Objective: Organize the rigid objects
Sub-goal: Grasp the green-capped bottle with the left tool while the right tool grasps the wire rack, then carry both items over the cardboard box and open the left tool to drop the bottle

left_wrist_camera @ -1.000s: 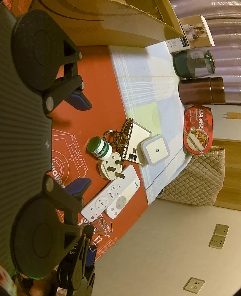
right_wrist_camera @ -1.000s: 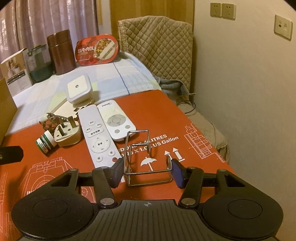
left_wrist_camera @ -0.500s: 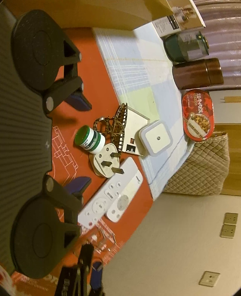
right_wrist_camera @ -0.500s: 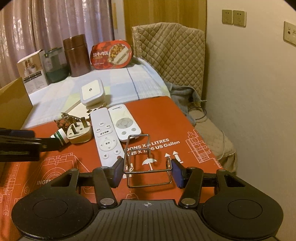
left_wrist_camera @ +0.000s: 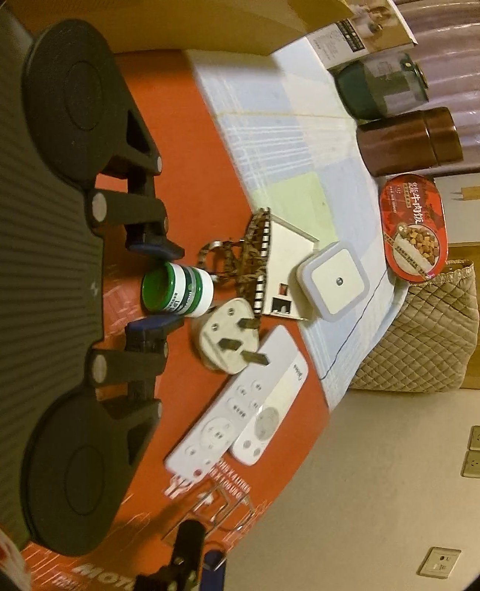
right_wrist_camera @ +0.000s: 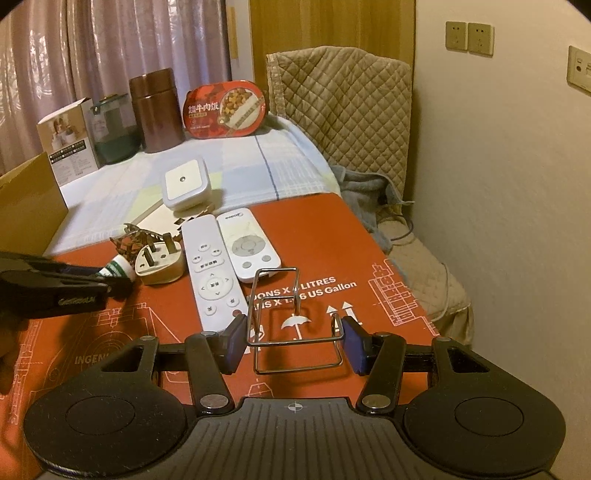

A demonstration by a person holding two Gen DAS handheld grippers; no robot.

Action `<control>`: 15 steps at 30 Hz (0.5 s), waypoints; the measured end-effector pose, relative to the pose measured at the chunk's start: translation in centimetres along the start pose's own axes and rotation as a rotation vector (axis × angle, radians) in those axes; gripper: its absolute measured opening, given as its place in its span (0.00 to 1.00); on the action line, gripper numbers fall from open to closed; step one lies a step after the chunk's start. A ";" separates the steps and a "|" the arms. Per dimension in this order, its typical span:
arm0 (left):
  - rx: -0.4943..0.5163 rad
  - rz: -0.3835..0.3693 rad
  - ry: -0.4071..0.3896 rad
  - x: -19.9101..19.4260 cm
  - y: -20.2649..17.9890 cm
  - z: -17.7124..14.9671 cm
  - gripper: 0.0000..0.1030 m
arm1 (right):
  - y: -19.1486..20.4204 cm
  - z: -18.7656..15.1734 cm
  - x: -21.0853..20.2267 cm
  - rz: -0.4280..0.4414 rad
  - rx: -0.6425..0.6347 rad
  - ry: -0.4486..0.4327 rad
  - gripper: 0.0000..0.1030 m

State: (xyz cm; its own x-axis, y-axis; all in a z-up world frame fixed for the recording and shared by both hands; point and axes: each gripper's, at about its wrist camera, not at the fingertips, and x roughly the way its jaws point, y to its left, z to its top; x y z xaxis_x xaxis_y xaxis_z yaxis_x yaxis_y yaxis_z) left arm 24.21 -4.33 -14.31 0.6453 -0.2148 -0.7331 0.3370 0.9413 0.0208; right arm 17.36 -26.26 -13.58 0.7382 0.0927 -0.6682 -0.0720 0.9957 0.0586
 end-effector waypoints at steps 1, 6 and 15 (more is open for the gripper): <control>0.000 0.000 0.003 -0.4 0.0 -0.2 0.26 | 0.0 0.0 -0.1 0.003 -0.001 -0.001 0.49; -0.015 -0.013 0.013 -3.2 -0.1 -1.6 0.26 | 0.2 0.2 -0.9 0.016 -0.007 -0.004 0.49; -0.045 -0.001 -0.038 -8.7 -0.1 -1.6 0.26 | 1.2 1.2 -4.2 0.040 -0.021 -0.043 0.49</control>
State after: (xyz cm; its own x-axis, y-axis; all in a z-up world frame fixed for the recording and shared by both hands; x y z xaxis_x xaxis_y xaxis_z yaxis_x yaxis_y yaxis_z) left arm 17.44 -2.11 -9.00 0.6713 -0.2244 -0.7064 0.3065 0.9518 -0.0111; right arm 15.00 -25.42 -9.83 0.7625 0.1332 -0.6331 -0.1157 0.9909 0.0692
